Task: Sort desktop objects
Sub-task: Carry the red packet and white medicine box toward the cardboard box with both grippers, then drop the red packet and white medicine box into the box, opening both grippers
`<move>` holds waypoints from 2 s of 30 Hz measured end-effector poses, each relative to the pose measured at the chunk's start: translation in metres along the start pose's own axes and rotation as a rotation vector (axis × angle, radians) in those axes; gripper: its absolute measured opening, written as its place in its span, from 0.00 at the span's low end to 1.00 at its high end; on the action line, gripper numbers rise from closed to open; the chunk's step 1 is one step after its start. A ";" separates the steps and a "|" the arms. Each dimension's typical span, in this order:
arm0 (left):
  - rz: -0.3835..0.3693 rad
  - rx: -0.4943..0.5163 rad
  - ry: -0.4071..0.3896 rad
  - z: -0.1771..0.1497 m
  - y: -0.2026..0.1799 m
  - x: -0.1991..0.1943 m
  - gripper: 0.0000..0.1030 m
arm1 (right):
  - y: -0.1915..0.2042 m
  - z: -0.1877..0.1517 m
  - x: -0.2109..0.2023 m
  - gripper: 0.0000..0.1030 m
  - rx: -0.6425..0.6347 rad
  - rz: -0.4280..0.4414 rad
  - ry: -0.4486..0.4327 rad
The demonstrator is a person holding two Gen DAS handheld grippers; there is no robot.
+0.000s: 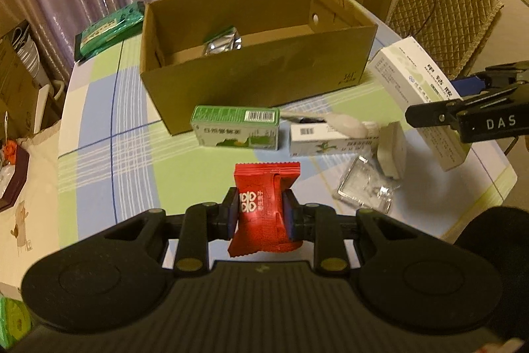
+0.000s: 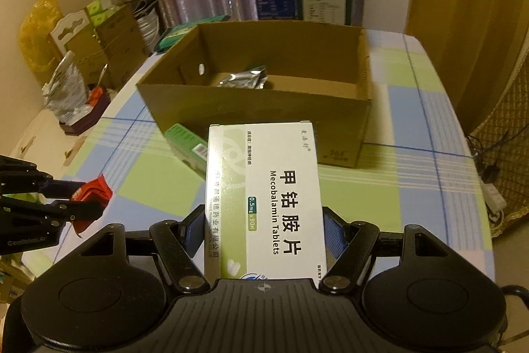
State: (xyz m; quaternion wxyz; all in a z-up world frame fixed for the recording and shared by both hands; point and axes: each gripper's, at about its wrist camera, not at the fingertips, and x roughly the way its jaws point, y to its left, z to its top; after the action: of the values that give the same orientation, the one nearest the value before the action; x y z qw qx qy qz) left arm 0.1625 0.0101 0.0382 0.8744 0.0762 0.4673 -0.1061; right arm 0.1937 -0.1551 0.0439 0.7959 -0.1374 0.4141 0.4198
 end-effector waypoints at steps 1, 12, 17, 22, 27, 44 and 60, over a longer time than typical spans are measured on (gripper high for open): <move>0.000 0.002 -0.002 0.004 -0.001 0.000 0.22 | -0.003 0.001 0.000 0.66 0.003 -0.001 -0.001; 0.004 0.000 -0.028 0.059 0.008 0.009 0.22 | -0.022 0.025 0.006 0.66 0.001 -0.022 -0.008; 0.014 -0.002 -0.043 0.086 0.017 0.015 0.22 | -0.029 0.047 0.014 0.66 -0.009 -0.028 -0.017; 0.024 -0.003 -0.056 0.118 0.027 0.024 0.22 | -0.034 0.072 0.023 0.66 -0.019 -0.028 -0.028; 0.021 -0.020 -0.069 0.144 0.036 0.039 0.22 | -0.038 0.102 0.034 0.66 -0.018 -0.025 -0.046; 0.006 -0.079 -0.065 0.183 0.060 0.103 0.22 | -0.051 0.163 0.089 0.66 -0.002 -0.026 -0.054; 0.007 -0.139 -0.079 0.172 0.077 0.116 0.39 | -0.054 0.169 0.114 0.66 0.008 -0.033 -0.044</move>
State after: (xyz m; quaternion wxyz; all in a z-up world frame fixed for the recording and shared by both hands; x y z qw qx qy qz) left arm 0.3829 0.0316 0.0388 0.8958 0.0128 0.4382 -0.0734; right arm 0.3620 -0.0291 0.0531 0.8121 -0.1317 0.3958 0.4080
